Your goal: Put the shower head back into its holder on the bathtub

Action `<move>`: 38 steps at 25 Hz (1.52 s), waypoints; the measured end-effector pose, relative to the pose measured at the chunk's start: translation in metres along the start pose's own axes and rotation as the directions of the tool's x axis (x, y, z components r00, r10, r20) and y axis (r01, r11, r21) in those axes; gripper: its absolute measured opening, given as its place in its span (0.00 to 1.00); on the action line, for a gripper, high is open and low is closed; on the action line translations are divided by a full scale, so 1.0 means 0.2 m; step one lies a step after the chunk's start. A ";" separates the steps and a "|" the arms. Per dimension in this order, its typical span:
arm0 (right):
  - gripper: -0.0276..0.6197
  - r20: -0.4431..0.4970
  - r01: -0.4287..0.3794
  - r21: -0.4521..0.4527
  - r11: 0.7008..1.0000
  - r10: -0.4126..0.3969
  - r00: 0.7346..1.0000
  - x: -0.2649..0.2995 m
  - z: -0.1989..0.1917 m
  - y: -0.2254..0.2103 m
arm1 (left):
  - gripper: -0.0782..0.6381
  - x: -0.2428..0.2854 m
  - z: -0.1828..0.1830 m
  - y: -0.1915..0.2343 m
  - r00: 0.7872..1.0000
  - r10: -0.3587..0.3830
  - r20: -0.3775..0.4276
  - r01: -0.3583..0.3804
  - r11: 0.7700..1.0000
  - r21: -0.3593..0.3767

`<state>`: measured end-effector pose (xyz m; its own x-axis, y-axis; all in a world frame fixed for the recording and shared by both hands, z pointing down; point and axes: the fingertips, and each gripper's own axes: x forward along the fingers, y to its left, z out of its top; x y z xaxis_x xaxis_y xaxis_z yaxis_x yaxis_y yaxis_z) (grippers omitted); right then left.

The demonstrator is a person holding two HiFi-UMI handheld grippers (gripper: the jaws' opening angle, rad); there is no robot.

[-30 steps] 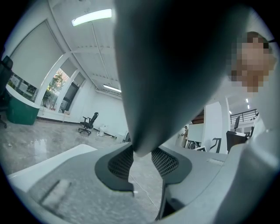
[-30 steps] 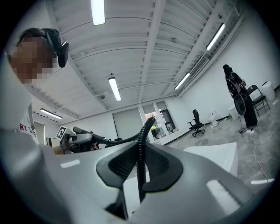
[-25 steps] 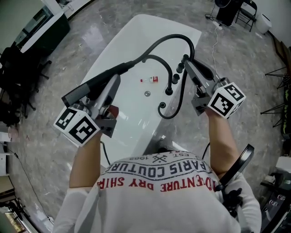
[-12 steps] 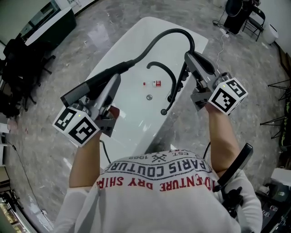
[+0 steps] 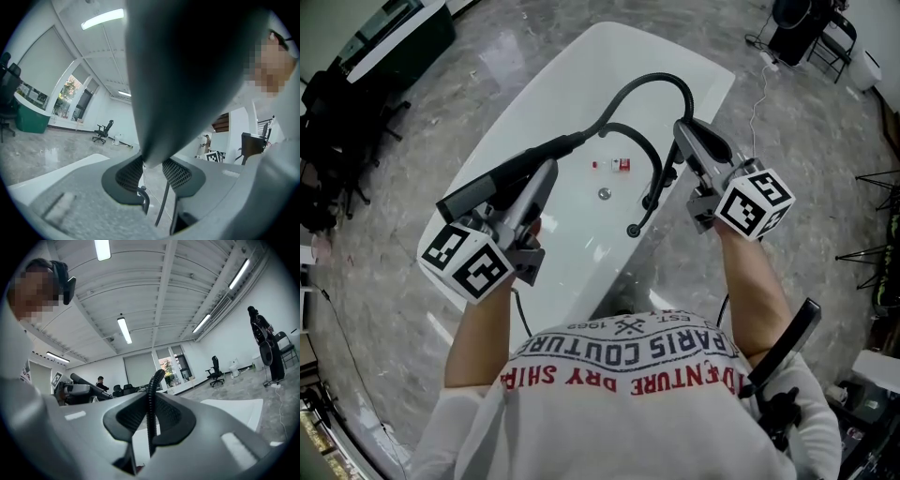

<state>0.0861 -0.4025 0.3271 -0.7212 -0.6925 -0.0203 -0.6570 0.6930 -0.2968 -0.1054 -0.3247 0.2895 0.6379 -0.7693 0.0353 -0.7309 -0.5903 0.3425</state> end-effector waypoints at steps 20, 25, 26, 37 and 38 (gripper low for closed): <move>0.12 -0.545 0.027 0.109 0.994 0.038 0.837 -0.20 -1.32 -0.03 | 0.30 0.01 -0.25 0.03 0.997 0.035 -0.071 -0.037 0.999 -0.038; 0.12 -0.617 0.063 0.140 0.988 0.038 0.786 -0.23 -1.55 -0.05 | 0.30 -0.02 -0.29 0.01 0.994 0.050 -0.096 -0.052 0.999 -0.013; 0.12 -0.626 0.072 0.159 0.985 0.044 0.779 -0.22 -1.59 -0.04 | 0.30 -0.02 -0.30 0.01 0.994 0.045 -0.102 -0.047 0.999 -0.012; 0.16 -0.720 0.176 0.157 0.972 -0.009 0.694 -0.26 -1.84 -0.06 | 0.30 -0.05 -0.42 -0.08 0.986 -0.045 -0.162 0.052 0.998 0.042; 0.17 -0.719 0.187 0.164 0.969 -0.012 0.695 -0.29 -1.84 -0.07 | 0.30 -0.04 -0.42 -0.09 0.984 -0.050 -0.169 0.059 0.997 0.051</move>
<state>0.0555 -0.2982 0.6829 -0.6511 -0.3454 0.6759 -0.7350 0.5090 -0.4479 -0.0767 -0.2862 0.3625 0.7053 -0.6865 0.1769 -0.7033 -0.6464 0.2959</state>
